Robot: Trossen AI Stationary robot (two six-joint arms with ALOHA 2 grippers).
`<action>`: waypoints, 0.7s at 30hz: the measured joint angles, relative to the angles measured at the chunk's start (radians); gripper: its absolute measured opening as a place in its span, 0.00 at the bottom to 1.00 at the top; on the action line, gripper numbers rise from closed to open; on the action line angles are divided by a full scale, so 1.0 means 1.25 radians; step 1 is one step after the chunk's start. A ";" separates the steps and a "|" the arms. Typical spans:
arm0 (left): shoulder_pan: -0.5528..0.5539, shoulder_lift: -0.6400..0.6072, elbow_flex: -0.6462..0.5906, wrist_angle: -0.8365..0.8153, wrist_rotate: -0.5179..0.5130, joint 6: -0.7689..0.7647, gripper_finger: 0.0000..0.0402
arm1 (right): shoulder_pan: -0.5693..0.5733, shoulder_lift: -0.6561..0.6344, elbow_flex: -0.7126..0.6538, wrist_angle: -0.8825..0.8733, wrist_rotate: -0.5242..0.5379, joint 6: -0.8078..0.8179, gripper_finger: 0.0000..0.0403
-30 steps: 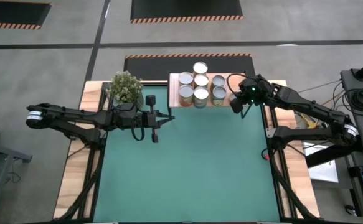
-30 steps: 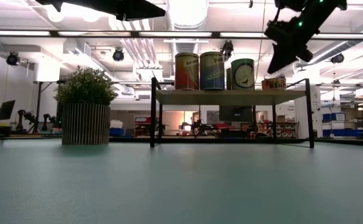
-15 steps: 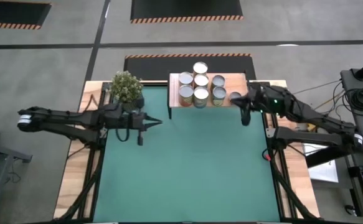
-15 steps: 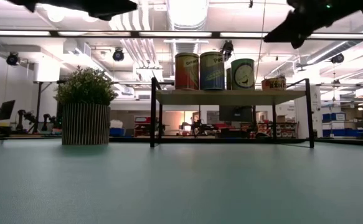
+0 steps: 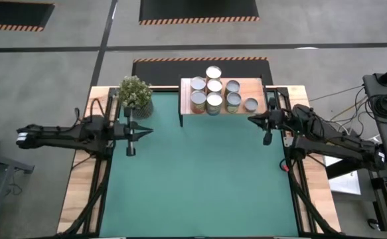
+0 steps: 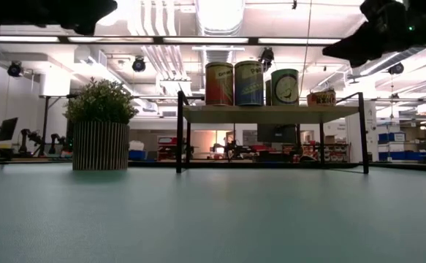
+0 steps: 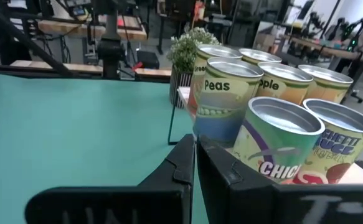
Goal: Pick and place cans onto a shelf
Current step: Return to Home Position
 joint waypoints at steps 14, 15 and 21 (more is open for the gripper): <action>0.000 -0.235 -0.158 -0.023 0.000 -0.133 0.00 | 0.000 -0.169 -0.069 0.008 -0.002 -0.037 0.02; 0.000 -0.247 -0.168 -0.023 0.000 -0.150 0.00 | 0.000 -0.180 -0.071 0.011 -0.003 -0.038 0.02; 0.000 -0.310 -0.209 -0.025 0.004 -0.178 0.00 | 0.000 -0.253 -0.096 0.007 -0.018 -0.052 0.02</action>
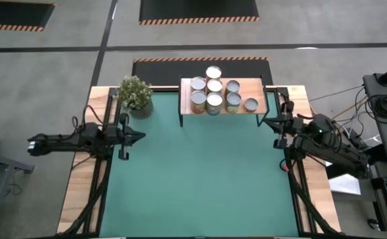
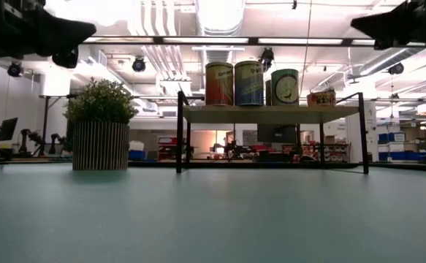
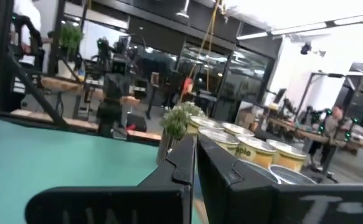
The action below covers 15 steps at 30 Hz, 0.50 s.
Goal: Pick and place cans onto a shelf
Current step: Return to Home Position
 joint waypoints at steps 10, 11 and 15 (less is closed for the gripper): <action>0.000 -0.067 -0.058 -0.022 0.000 0.000 0.00 | 0.000 -0.010 -0.039 -0.006 -0.004 -0.029 0.02; 0.000 -0.067 -0.060 -0.022 0.001 0.000 0.00 | 0.000 -0.014 -0.043 -0.002 -0.004 -0.030 0.02; 0.000 -0.067 -0.071 -0.018 0.001 0.000 0.00 | 0.000 -0.012 -0.060 -0.004 -0.004 -0.030 0.02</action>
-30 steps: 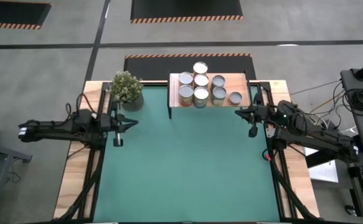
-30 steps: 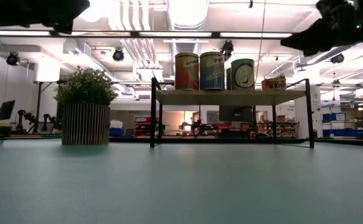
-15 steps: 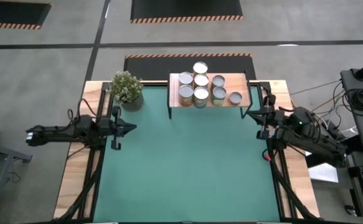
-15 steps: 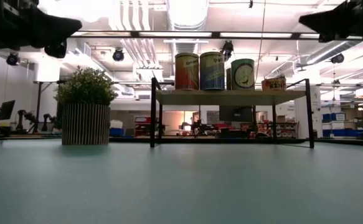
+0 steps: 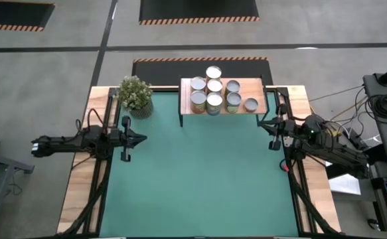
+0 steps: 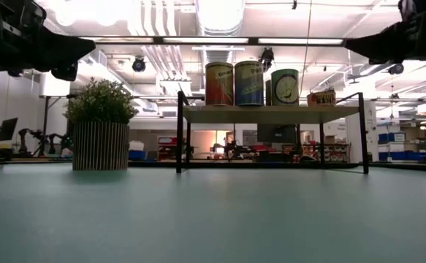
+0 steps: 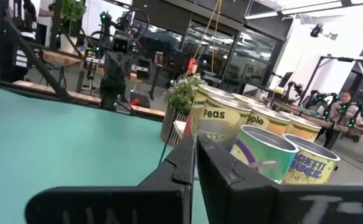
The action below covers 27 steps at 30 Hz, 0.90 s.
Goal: Pick and place cans onto a shelf
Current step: Return to Home Position
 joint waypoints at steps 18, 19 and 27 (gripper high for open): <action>0.000 0.000 -0.003 0.026 -0.002 -0.023 0.00 | 0.000 0.004 -0.136 0.139 0.007 0.096 0.02; 0.000 0.001 -0.003 0.025 -0.003 -0.016 0.00 | 0.000 0.005 -0.136 0.136 0.007 0.111 0.02; 0.000 0.008 -0.003 0.023 -0.004 -0.014 0.00 | 0.000 0.005 -0.137 0.127 0.007 0.124 0.02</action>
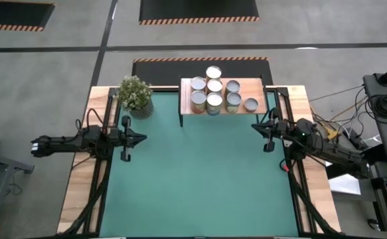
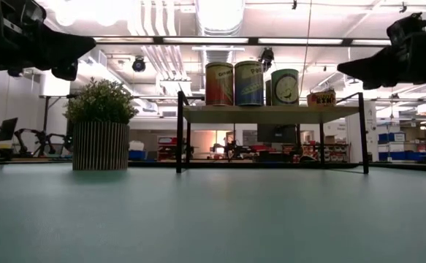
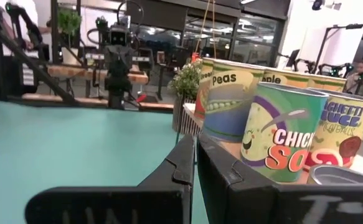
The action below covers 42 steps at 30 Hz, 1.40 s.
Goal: Pick and place cans onto a shelf
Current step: Return to Home Position
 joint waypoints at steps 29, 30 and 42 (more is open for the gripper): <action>0.000 0.002 0.001 0.001 -0.002 0.000 0.00 | 0.046 -0.007 -0.001 -0.024 0.002 0.426 0.02; 0.000 0.002 0.001 0.001 -0.002 0.000 0.00 | 0.064 -0.007 -0.002 -0.023 0.001 0.394 0.02; 0.000 0.003 0.001 0.000 -0.002 0.000 0.00 | 0.270 -0.007 -0.002 -0.053 0.228 -0.040 0.02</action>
